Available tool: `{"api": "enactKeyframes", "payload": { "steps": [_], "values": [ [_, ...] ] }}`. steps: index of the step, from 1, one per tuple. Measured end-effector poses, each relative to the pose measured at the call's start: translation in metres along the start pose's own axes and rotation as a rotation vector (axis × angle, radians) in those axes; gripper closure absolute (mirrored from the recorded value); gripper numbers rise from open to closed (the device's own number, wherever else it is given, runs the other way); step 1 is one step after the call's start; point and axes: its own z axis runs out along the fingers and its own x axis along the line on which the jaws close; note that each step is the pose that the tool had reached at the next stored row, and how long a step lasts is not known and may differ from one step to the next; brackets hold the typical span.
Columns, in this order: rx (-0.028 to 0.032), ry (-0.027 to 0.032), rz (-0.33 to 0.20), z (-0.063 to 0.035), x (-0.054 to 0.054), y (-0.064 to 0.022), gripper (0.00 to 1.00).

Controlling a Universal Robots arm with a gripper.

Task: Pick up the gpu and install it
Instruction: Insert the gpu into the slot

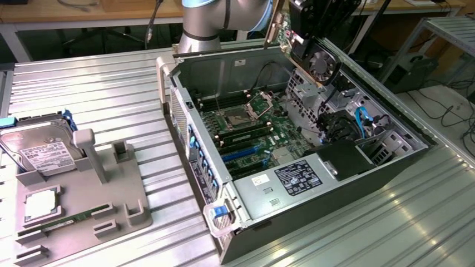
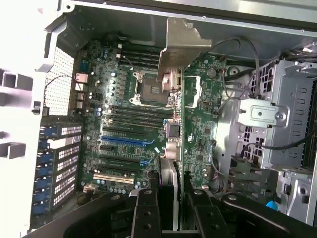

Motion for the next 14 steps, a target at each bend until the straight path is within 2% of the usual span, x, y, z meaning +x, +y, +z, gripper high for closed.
{"api": "enactKeyframes", "payload": {
  "steps": [14],
  "values": [
    [0.0001, 0.0089, -0.159, 0.0, 0.0, -0.0001, 0.73]
  ]
}}
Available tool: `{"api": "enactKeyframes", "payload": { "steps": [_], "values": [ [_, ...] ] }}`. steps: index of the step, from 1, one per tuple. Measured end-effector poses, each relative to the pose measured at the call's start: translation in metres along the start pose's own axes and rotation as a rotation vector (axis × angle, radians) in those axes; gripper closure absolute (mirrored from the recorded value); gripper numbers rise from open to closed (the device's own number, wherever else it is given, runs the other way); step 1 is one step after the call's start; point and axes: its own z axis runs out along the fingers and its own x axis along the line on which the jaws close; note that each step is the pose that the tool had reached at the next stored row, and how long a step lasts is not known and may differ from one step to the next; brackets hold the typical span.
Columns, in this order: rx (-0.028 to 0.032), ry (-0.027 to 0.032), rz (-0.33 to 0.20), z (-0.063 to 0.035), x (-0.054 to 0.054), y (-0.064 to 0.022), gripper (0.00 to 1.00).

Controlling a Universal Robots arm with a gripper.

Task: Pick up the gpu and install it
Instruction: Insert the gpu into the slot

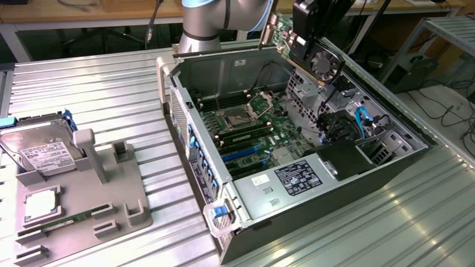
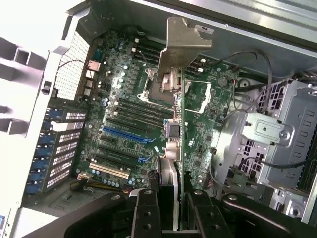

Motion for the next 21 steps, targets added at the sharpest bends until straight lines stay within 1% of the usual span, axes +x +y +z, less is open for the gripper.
{"api": "enactKeyframes", "payload": {
  "steps": [7, 9, 10, 21],
  "values": [
    [0.0002, 0.0045, -0.081, 0.0, 0.0, -0.0001, 0.73],
    [0.0002, 0.0071, -0.128, 0.0, 0.0, -0.0002, 0.73],
    [0.0002, 0.0079, -0.143, 0.0, 0.0001, -0.0002, 0.73],
    [0.0004, 0.015, -0.27, 0.0, 0.0001, -0.0002, 0.73]
  ]
}}
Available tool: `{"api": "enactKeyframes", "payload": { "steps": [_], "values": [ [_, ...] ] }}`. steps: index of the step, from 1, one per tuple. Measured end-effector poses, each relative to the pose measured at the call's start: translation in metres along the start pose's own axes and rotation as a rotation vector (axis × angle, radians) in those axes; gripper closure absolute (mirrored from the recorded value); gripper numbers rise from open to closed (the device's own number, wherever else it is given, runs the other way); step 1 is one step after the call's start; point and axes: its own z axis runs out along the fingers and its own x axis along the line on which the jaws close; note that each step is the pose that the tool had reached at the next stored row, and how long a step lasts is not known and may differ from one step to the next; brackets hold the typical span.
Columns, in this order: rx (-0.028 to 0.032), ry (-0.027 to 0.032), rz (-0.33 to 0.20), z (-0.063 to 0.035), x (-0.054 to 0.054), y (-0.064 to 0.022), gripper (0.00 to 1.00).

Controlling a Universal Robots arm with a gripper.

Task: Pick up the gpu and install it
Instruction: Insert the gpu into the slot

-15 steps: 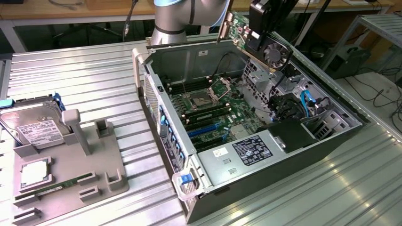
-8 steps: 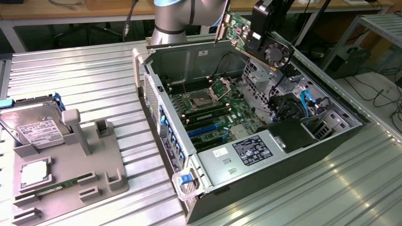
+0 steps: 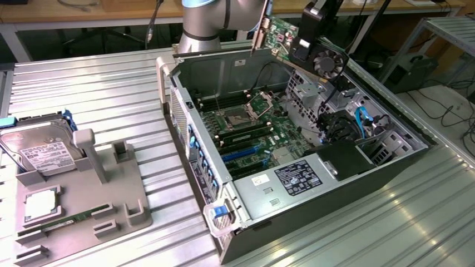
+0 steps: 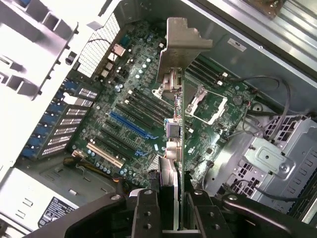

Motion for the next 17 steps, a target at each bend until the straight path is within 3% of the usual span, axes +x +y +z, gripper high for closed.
{"api": "enactKeyframes", "payload": {
  "steps": [17],
  "values": [
    [0.0002, 0.0118, -0.212, 0.0, 0.0001, -0.0001, 0.73]
  ]
}}
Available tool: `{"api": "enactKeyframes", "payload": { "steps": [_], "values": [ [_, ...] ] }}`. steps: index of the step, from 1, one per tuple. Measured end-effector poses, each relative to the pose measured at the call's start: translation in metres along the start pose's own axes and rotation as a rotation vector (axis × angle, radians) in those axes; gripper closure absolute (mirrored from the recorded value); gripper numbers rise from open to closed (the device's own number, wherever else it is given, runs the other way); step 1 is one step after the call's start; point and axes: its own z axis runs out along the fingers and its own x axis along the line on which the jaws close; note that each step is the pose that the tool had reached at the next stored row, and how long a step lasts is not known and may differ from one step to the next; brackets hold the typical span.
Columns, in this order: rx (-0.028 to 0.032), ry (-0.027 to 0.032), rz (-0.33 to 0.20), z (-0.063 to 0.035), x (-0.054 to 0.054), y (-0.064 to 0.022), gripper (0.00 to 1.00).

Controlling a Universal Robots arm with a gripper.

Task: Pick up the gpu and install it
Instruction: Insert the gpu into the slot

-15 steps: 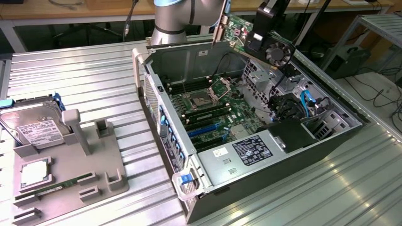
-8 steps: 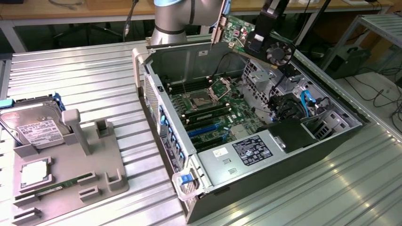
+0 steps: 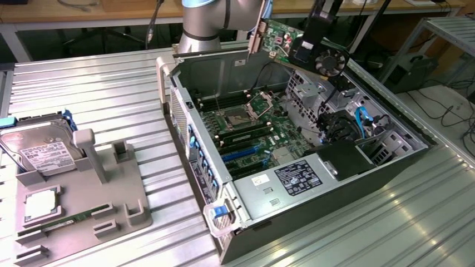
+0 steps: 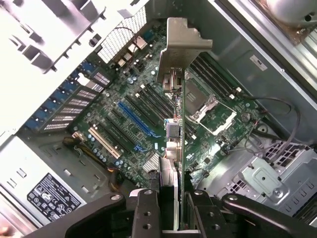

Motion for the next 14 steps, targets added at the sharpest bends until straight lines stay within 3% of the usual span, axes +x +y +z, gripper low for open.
{"api": "enactKeyframes", "payload": {
  "steps": [14],
  "values": [
    [0.0002, 0.0097, -0.174, 0.0001, 0.0001, -0.0001, 0.73]
  ]
}}
